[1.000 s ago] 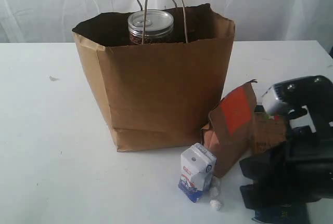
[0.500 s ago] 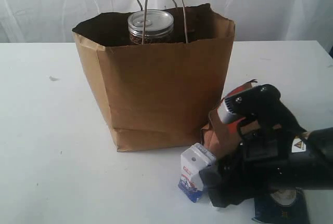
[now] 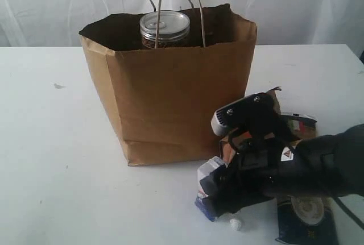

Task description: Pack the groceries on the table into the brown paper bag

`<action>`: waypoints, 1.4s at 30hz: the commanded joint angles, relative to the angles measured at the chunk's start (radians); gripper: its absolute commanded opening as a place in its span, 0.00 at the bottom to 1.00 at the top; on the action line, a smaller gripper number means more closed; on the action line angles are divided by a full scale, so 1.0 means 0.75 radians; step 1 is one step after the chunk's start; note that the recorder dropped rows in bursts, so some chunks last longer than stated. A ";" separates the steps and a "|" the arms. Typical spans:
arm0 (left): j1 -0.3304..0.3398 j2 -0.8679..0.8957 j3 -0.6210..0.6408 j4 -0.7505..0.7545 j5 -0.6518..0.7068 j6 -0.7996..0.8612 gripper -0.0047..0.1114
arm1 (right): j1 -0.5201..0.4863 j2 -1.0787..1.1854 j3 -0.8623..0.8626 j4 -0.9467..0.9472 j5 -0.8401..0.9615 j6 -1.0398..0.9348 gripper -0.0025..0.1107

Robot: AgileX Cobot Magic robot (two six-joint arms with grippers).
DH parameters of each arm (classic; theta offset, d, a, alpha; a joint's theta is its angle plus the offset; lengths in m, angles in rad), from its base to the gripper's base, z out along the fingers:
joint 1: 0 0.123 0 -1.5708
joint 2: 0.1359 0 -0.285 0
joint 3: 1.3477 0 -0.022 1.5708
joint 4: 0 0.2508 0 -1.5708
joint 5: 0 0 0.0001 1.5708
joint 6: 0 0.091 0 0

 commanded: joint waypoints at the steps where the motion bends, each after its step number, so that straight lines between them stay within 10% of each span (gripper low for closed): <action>1: 0.004 -0.007 0.006 -0.001 -0.004 -0.002 0.04 | 0.005 0.078 -0.055 0.005 -0.013 -0.014 0.57; 8: 0.004 -0.007 0.006 -0.001 -0.004 -0.002 0.04 | 0.005 0.175 -0.084 0.008 0.004 -0.016 0.50; 16: 0.004 -0.007 0.006 -0.001 -0.004 -0.002 0.04 | 0.069 0.176 -0.122 0.052 0.009 -0.010 0.03; 42: 0.004 -0.007 0.006 -0.001 -0.004 -0.002 0.04 | 0.368 0.446 -0.513 0.054 0.022 -0.054 0.02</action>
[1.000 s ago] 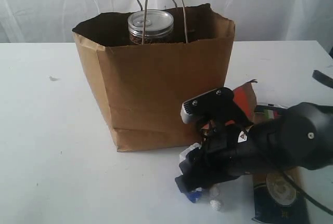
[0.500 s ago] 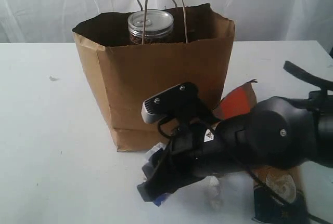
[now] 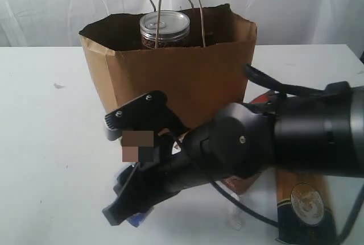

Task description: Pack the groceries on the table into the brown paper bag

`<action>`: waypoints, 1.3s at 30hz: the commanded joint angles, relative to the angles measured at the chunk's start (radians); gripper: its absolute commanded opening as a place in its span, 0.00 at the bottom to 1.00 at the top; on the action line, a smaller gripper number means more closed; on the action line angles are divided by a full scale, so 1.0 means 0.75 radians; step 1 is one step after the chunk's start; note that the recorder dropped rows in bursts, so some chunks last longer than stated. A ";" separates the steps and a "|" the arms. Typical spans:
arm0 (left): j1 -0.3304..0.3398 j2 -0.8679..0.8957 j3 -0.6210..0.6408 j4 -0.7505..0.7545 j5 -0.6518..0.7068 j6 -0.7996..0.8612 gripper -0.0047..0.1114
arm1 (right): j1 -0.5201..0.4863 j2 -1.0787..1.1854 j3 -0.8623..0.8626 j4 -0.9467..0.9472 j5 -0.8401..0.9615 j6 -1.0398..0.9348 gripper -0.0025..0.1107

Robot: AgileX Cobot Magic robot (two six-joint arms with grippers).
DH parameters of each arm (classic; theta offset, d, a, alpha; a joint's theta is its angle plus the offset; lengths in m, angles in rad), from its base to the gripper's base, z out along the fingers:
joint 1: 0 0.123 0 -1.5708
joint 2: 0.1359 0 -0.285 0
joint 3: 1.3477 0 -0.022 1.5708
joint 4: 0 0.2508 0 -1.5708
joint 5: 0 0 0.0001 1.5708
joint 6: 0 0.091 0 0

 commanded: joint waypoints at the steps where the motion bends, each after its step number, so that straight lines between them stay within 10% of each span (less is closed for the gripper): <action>1: 0.004 -0.007 0.006 -0.001 -0.004 -0.002 0.04 | 0.035 0.073 -0.101 -0.012 0.002 -0.037 0.02; 28: 0.004 -0.007 0.006 -0.001 -0.004 -0.002 0.04 | 0.087 0.448 -0.519 -0.096 0.257 -0.063 0.03; 36: 0.004 -0.007 0.006 -0.001 -0.004 -0.002 0.04 | 0.087 0.446 -0.519 -0.127 0.294 -0.063 0.57; 39: 0.004 -0.007 0.006 -0.001 -0.004 -0.002 0.04 | 0.087 0.429 -0.531 -0.127 0.294 -0.063 0.63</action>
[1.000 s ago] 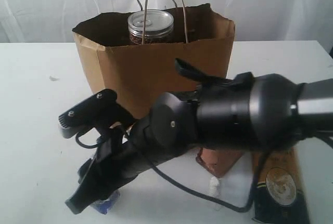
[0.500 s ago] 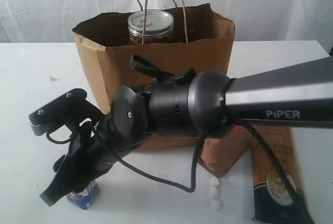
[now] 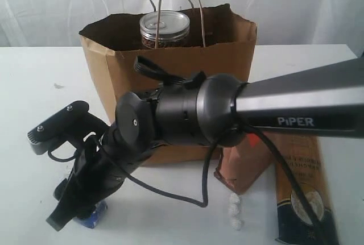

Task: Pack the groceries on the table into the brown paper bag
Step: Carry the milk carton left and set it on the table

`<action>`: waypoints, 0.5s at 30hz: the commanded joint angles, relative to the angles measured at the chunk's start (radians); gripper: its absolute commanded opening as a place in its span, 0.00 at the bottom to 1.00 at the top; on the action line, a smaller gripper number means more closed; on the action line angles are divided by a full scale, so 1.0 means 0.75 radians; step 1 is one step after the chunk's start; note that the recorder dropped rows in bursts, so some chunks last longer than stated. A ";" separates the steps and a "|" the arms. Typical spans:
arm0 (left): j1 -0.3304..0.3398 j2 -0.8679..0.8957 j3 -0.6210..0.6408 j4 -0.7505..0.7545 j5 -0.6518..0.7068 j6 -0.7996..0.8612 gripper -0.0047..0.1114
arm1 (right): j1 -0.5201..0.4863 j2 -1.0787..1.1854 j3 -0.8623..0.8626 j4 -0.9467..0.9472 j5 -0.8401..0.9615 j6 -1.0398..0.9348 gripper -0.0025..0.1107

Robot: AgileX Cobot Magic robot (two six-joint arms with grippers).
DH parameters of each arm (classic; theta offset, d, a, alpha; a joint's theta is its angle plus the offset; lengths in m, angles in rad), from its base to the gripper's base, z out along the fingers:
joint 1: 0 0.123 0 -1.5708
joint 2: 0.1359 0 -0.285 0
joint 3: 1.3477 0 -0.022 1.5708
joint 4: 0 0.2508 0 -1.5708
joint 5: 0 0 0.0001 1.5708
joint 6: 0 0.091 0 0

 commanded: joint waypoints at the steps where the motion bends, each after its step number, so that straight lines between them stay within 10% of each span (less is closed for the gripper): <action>1: 0.004 -0.007 0.006 -0.001 -0.004 -0.002 0.04 | 0.002 -0.012 -0.007 -0.018 0.022 -0.007 0.63; 15: 0.004 -0.007 0.006 -0.001 -0.004 -0.002 0.04 | 0.002 -0.219 -0.005 -0.095 0.055 0.099 0.62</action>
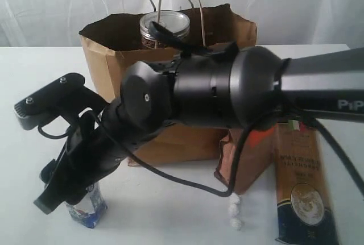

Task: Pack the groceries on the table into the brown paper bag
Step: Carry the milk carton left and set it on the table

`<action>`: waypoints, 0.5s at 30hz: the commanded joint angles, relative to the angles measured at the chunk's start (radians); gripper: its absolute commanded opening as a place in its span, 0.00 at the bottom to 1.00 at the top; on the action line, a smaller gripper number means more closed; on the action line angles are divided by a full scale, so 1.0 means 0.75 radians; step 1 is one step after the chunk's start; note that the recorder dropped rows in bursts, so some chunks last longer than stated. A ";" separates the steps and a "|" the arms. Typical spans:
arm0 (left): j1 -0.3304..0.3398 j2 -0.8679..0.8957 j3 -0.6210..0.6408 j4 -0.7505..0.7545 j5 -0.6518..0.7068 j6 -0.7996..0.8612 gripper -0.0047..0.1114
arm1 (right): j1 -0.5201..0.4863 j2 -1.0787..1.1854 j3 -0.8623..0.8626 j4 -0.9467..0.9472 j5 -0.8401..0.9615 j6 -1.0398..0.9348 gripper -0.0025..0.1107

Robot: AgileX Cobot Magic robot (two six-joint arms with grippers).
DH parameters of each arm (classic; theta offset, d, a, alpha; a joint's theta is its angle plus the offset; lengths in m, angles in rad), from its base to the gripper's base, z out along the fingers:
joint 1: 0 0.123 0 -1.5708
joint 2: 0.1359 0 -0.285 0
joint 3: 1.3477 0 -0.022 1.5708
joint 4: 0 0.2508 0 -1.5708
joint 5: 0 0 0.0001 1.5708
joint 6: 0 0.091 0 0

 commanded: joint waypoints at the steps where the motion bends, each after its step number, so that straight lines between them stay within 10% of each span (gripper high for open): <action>1: 0.004 -0.007 0.006 -0.001 -0.004 -0.002 0.04 | 0.000 -0.072 -0.002 -0.098 0.039 0.103 0.62; 15: 0.004 -0.007 0.006 -0.001 -0.004 -0.002 0.04 | 0.000 -0.299 0.262 -0.682 0.201 0.782 0.60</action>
